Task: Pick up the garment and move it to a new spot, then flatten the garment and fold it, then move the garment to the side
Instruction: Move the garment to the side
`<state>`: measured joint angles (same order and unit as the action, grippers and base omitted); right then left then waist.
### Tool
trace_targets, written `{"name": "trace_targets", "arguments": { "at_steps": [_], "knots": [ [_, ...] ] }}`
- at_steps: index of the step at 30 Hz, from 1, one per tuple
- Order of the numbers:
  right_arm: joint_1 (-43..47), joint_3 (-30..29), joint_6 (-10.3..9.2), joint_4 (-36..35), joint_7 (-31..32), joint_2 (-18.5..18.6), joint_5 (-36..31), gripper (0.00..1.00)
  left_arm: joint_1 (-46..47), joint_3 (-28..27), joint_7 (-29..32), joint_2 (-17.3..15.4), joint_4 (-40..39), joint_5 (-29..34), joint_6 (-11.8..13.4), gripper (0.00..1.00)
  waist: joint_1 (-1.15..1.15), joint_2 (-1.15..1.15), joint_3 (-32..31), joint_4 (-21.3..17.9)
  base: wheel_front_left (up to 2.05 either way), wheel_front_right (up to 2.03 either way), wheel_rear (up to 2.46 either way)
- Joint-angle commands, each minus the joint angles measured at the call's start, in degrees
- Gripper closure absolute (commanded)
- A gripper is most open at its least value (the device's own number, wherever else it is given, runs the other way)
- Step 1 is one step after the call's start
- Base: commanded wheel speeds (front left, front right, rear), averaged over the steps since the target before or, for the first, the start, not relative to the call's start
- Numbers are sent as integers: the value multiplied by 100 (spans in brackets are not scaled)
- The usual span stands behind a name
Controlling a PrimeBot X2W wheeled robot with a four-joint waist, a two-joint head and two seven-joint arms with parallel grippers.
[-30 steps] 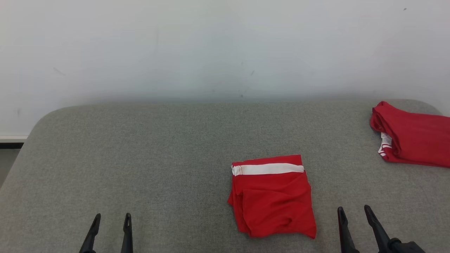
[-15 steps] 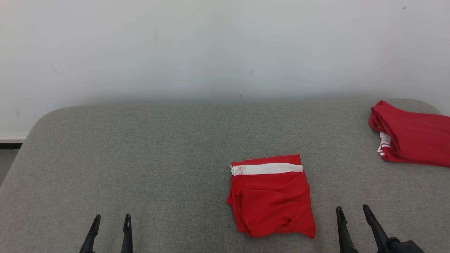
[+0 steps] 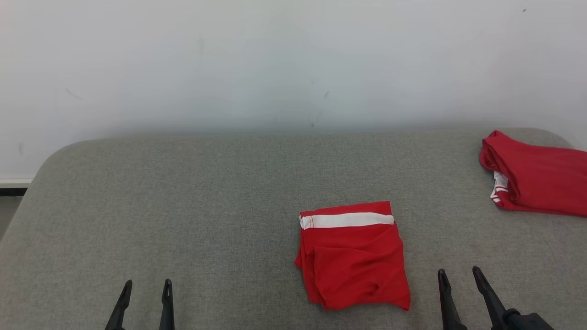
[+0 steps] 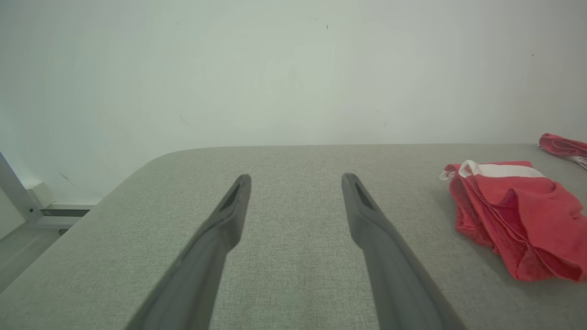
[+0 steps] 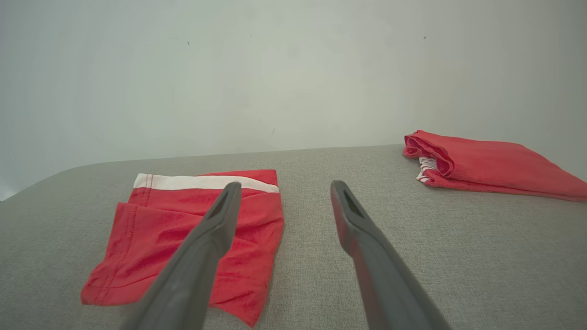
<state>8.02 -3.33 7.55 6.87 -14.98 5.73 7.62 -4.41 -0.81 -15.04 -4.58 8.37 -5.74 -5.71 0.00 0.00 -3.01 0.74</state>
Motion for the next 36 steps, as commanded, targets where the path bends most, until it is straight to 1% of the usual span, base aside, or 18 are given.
{"name": "trace_targets", "arguments": {
  "at_steps": [1, 14, 20, 24, 28, 32, 35, 36],
  "knots": [
    [-8, 14, -18, 6, -26, 2, 3, 0, -58, 6, -17, 9, -12, -22, 13, 0, 0, 0, 2, 4, 0, 0, 0],
    [10, 35, -18, -17, -26, -26, 33, 0, -15, 9, -17, -7, 14, -14, 1, 0, 0, 0, 24, 54, 0, 0, 0],
    [-246, 124, -18, 23, -22, 174, 61, 0, 57, 69, -17, 2, 20, -3, -11, 0, 0, 0, 68, 165, 0, 0, 0],
    [-673, 192, -18, 141, 118, 325, 124, 0, 115, 87, -17, 1, 36, -16, -18, 0, 0, 0, 124, 222, 0, 0, 0],
    [-1239, 165, -18, 522, 467, 379, 98, 0, 165, 122, -17, 7, 59, -17, -24, 0, 0, 0, 195, 283, 0, 0, 0],
    [-1721, 155, -18, 1085, 747, 405, 60, 0, 274, 191, -17, 19, 87, -17, -42, 0, 0, 0, 290, 400, 0, 0, 0],
    [-2021, 205, -18, 1569, 875, 455, -6, 0, 384, 221, -17, 23, 96, -38, -59, 0, 0, 0, 426, 474, 0, 0, 0],
    [-2199, 217, -18, 1924, 916, 483, -31, 0, 449, 251, -17, 31, 103, -34, -68, 0, 0, 0, 522, 524, 0, 0, 0]
  ]
}}
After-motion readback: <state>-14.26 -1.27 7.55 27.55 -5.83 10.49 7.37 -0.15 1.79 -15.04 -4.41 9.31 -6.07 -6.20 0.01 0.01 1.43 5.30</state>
